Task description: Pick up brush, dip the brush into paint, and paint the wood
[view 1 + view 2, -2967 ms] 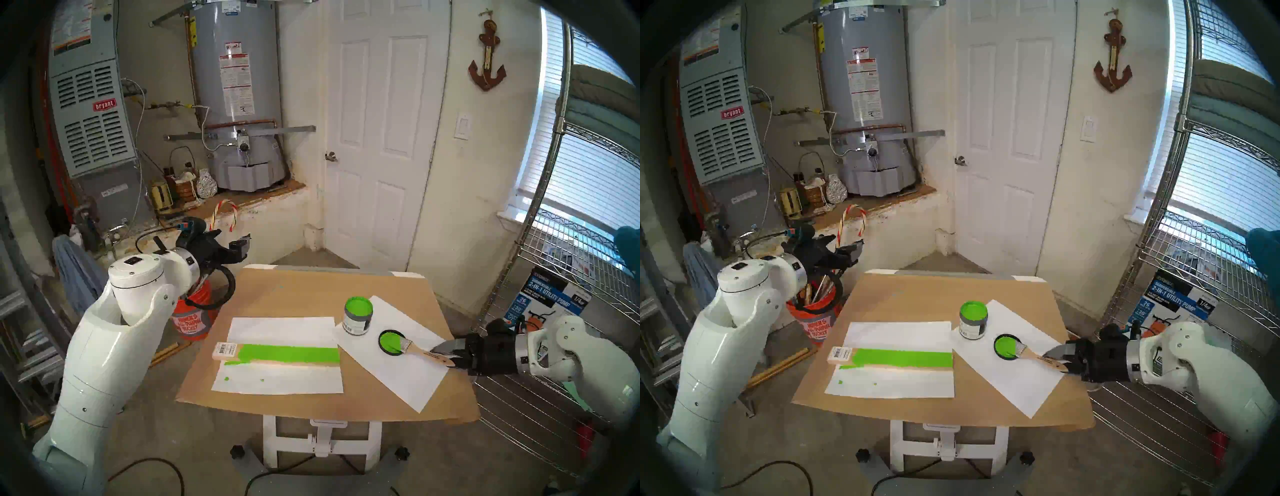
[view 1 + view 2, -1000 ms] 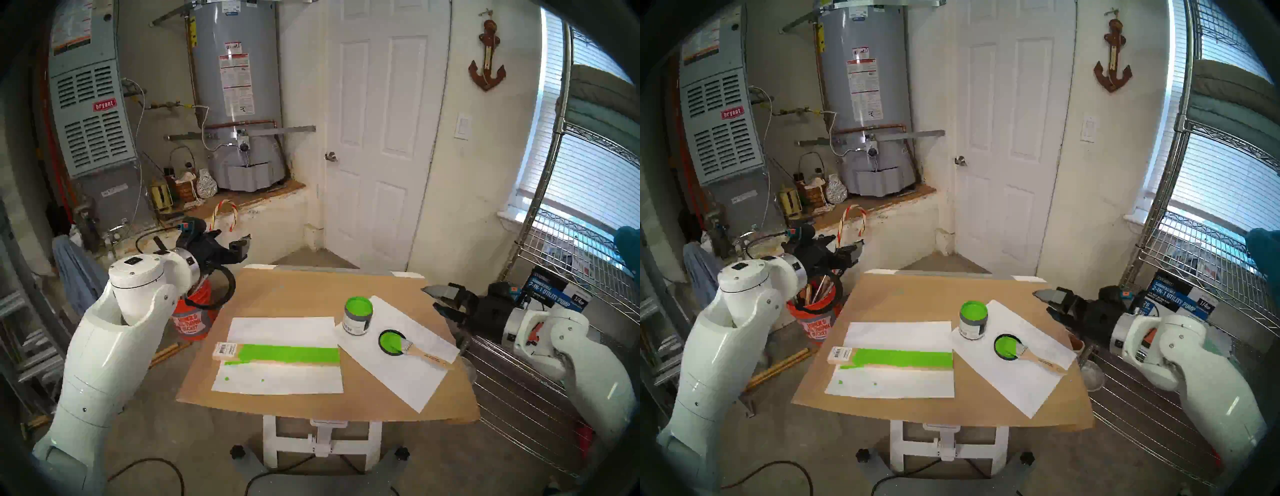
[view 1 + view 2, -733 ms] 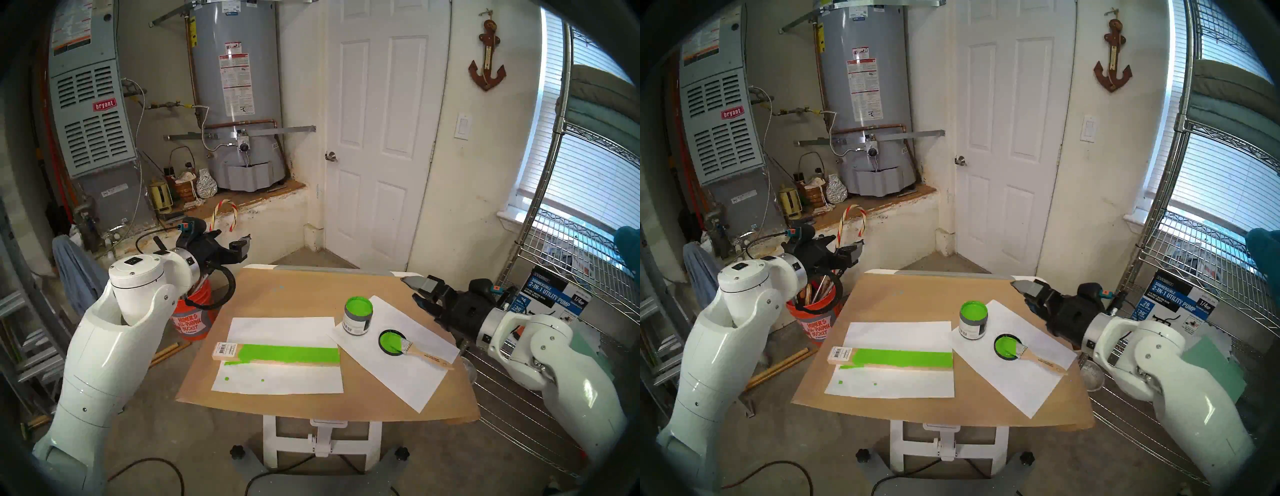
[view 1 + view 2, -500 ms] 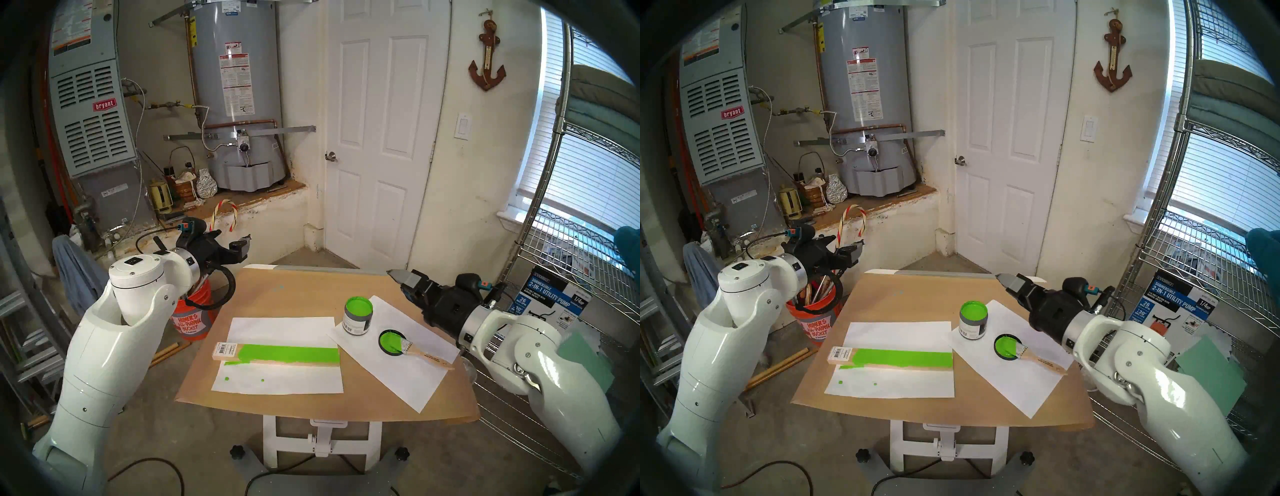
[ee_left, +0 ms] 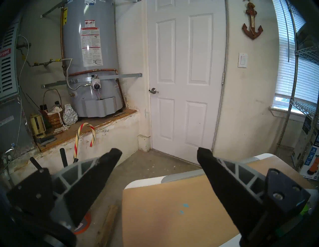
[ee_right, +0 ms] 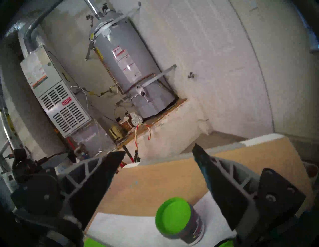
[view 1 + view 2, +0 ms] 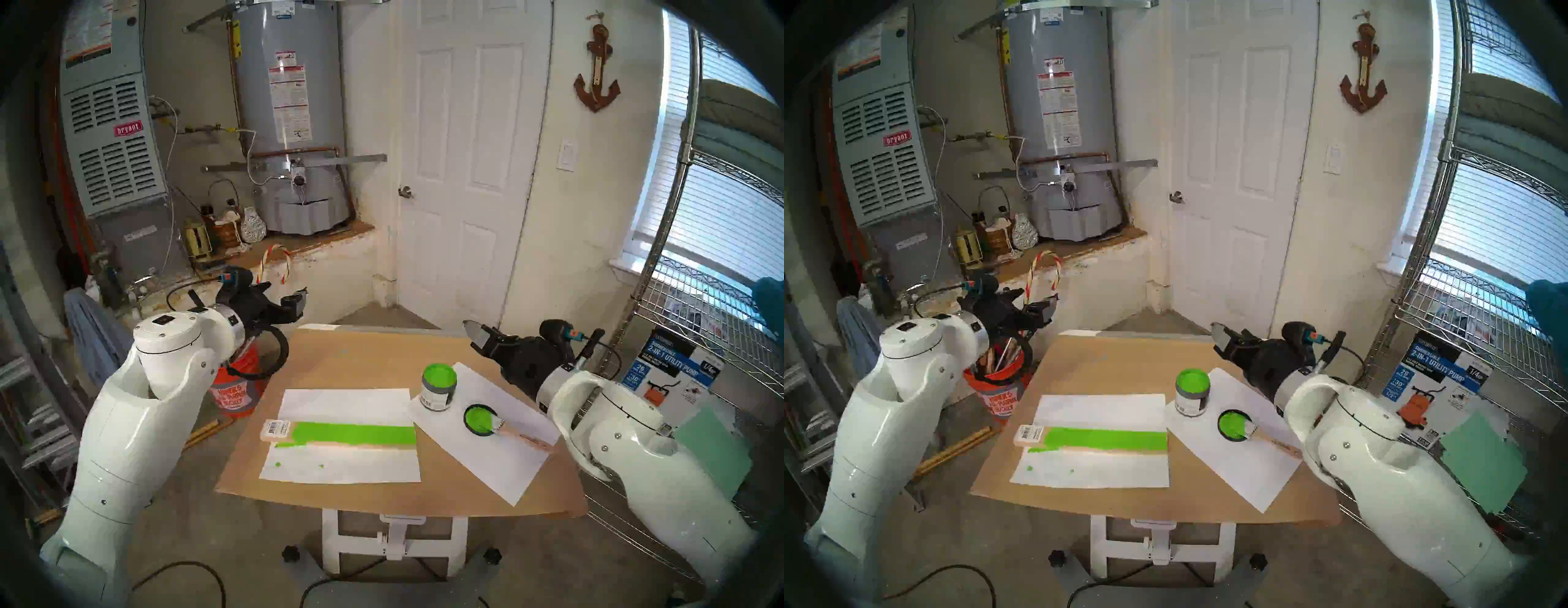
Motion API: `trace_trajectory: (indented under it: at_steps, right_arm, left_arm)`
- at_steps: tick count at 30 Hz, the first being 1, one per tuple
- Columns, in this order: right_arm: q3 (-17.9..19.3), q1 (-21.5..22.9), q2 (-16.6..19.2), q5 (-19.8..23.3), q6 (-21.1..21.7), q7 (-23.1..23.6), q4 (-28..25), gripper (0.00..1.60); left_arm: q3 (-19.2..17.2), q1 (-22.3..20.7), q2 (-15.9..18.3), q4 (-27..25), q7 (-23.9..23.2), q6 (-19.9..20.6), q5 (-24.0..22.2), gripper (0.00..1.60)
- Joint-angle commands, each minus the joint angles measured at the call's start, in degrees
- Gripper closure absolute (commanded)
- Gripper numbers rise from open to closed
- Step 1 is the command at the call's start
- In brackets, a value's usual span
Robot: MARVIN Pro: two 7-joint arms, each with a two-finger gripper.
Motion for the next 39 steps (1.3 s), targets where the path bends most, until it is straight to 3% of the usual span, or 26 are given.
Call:
trace_trajectory:
  at_steps: [1, 7, 14, 39]
  right_arm:
    - [-3.16, 6.57, -3.15, -10.88, -2.47, -2.4, 1.15, 0.01]
    - [-6.87, 8.8, -5.07, -18.9, -4.1, -4.93, 3.25, 0.0]
    - [-8.2, 9.26, -6.88, -21.69, -5.58, -6.51, 4.92, 0.0]
    - [-8.88, 9.46, -7.75, -23.2, -6.86, -7.66, 5.5, 0.0]
  left_arm:
    - [-0.52, -0.6, 0.11, -0.94, -0.01, -0.23, -0.07, 0.0]
    - [-0.58, -0.55, 0.1, -1.04, 0.0, -0.2, -0.09, 0.0]
    - [-0.61, -0.52, 0.09, -1.08, 0.02, -0.18, -0.11, 0.0]
    - [-0.63, -0.5, 0.09, -1.11, 0.03, -0.17, -0.12, 0.0]
